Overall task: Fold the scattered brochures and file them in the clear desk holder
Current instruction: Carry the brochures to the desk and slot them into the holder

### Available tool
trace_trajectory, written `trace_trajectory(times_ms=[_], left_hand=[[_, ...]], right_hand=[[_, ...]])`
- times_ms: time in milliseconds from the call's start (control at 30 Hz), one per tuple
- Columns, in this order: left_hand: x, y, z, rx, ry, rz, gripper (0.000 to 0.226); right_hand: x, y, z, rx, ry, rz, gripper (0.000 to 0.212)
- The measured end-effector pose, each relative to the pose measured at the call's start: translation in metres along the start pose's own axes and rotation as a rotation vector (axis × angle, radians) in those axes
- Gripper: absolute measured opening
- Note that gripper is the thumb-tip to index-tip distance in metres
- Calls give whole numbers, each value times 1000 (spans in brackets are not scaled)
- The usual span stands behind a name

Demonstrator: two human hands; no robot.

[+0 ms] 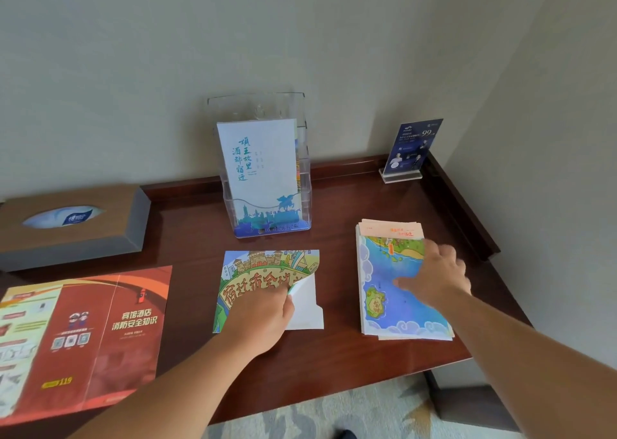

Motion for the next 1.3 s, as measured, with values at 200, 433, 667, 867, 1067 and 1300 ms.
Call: trace_trajectory(times_ms=[200,433,667,867,1067,1300], left_hand=[[0,0,-1,10,1,2,23],[0,1,-2,34,10,-3,26],[-1,1,0,71,13,9,26],[-1,1,0,89,23,1,27],[-1,1,0,83,30,2,26],[1,-1,1,97,48,-3,27]], right_hand=[[47,-14,29,184,226,-266,103],[58,-7,31,144,270,-390,88],[64,8,29,189,300,-174,47],[57,17,28,272,294,-28,49],[51,18,22,399,206,242,19],[47,11,7,446,118,338,13]])
Point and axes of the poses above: each hand's wrist, its own z-axis towards the middle knuckle, its own y-axis out of the back of the hand, x = y × z, the point moved 9 cm from there along z, towards the middle knuckle, and after that the axes turned 10 degrees about z, right-handed, at the moved point
